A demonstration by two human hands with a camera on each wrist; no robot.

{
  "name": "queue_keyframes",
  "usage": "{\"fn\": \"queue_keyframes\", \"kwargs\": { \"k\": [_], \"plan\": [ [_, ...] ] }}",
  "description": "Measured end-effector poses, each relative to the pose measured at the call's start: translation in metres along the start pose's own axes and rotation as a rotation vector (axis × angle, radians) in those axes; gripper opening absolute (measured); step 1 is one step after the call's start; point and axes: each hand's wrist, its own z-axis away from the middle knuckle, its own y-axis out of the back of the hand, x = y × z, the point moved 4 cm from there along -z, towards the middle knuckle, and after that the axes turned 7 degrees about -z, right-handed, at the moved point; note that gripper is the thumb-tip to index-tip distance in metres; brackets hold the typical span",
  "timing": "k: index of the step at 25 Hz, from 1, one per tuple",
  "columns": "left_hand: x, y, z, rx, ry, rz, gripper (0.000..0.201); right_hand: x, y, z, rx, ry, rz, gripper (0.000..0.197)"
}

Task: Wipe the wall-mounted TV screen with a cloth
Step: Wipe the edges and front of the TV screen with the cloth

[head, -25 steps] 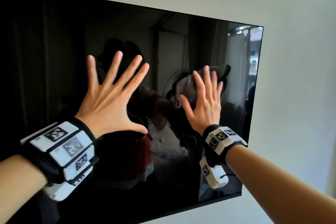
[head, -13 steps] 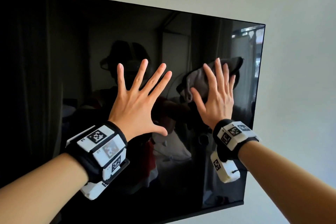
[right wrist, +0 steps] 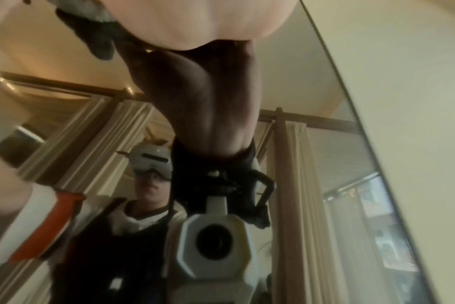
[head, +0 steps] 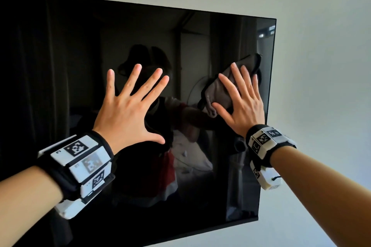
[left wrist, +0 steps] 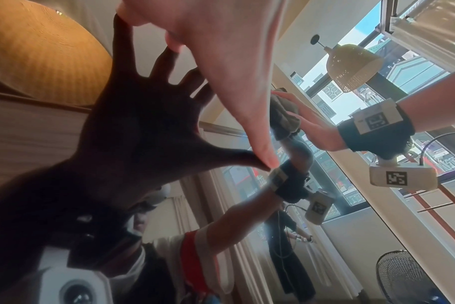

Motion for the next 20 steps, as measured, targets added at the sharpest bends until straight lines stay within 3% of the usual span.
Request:
{"fn": "queue_keyframes", "kwargs": {
  "k": [5, 6, 9, 10, 14, 17, 20],
  "plan": [
    [0.003, 0.002, 0.0, -0.016, 0.011, -0.012, 0.145, -0.043, -0.016, 0.004, -0.073, 0.268, 0.006, 0.067],
    [0.002, 0.001, 0.001, -0.02, 0.011, -0.016, 0.145, -0.037, -0.014, -0.006, -0.04, 0.221, 0.002, 0.066],
    [0.003, 0.001, 0.001, -0.018, 0.006, -0.035, 0.145, 0.001, 0.0, -0.013, 0.117, -0.125, -0.046, 0.065],
    [0.003, 0.001, 0.001, -0.018, 0.006, -0.038, 0.144, 0.002, -0.001, -0.005, 0.125, -0.151, -0.062, 0.066],
    [0.003, 0.001, 0.001, -0.017, 0.007, -0.028, 0.144, -0.033, -0.013, 0.005, -0.038, 0.164, -0.023, 0.067],
    [0.002, -0.002, 0.001, -0.009, 0.006, -0.03, 0.141, -0.007, -0.003, -0.018, 0.044, 0.029, -0.015, 0.065],
    [0.003, -0.001, 0.0, -0.026, 0.015, -0.014, 0.143, 0.005, -0.006, 0.015, 0.076, -0.113, -0.087, 0.065]
  ]
}}
